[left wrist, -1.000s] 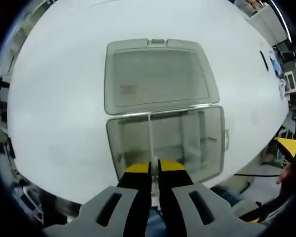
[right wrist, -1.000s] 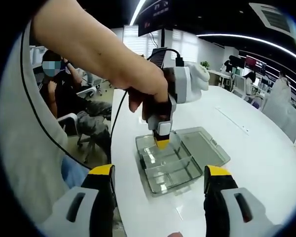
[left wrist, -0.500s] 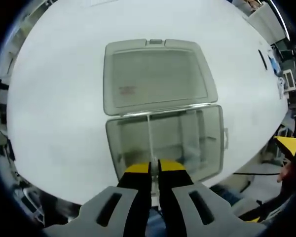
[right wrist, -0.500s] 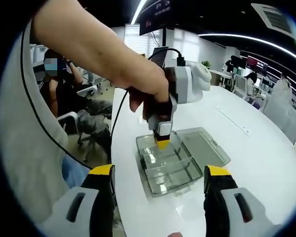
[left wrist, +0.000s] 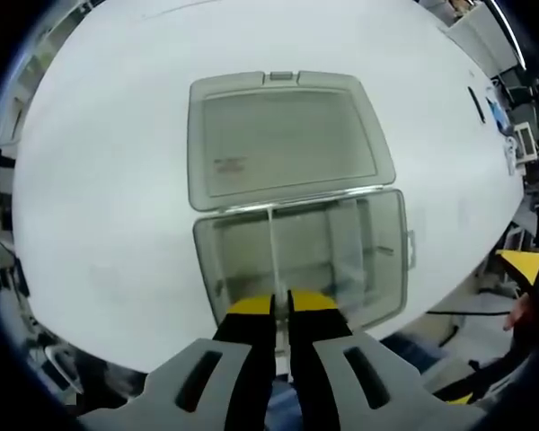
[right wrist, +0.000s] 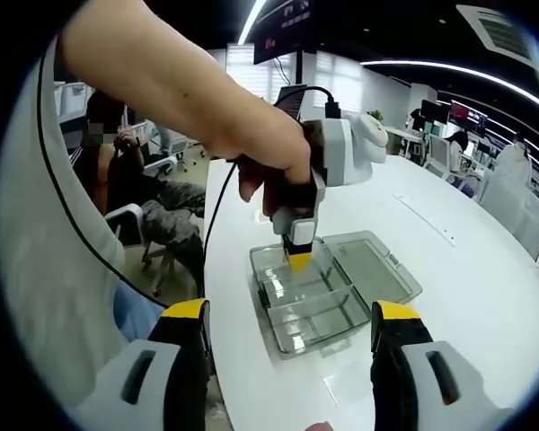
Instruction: Insert the divider into the dual guide fixture by aligning both edges with the guide slots and pushing it downward to the bottom, including one-sided entry, uneven engagement, binding, and posture correction.
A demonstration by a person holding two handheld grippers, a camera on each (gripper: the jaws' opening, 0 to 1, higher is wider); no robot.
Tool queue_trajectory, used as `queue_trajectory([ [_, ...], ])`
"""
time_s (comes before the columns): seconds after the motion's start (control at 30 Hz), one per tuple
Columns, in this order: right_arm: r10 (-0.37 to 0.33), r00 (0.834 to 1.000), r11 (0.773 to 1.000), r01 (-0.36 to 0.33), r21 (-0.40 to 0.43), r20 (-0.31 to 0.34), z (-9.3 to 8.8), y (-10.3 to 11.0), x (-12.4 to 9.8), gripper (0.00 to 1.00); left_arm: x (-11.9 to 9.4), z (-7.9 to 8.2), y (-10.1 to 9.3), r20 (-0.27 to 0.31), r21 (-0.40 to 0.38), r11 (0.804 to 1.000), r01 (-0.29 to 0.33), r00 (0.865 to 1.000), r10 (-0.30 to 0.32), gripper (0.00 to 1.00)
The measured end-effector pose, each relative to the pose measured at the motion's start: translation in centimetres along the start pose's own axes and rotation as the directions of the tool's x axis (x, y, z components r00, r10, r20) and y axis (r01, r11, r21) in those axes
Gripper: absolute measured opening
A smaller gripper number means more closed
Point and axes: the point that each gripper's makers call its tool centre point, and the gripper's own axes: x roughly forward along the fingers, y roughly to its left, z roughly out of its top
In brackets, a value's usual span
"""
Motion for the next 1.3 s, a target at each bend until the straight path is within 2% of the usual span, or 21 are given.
queue_trajectory([
  [0.6,-0.007,1.000,1.000,0.007,0.006,-0.001,-0.30,-0.42,-0.31,0.71,0.48,-0.15,0.03,0.015,0.002,1.000,-0.017,1.000,0.017,0.00],
  [1.3,-0.001,1.000,1.000,0.001,0.010,0.001,-0.36,-0.46,-0.13,0.71,0.00,-0.10,-0.21,-0.004,-0.011,1.000,-0.006,1.000,0.006,0.00],
])
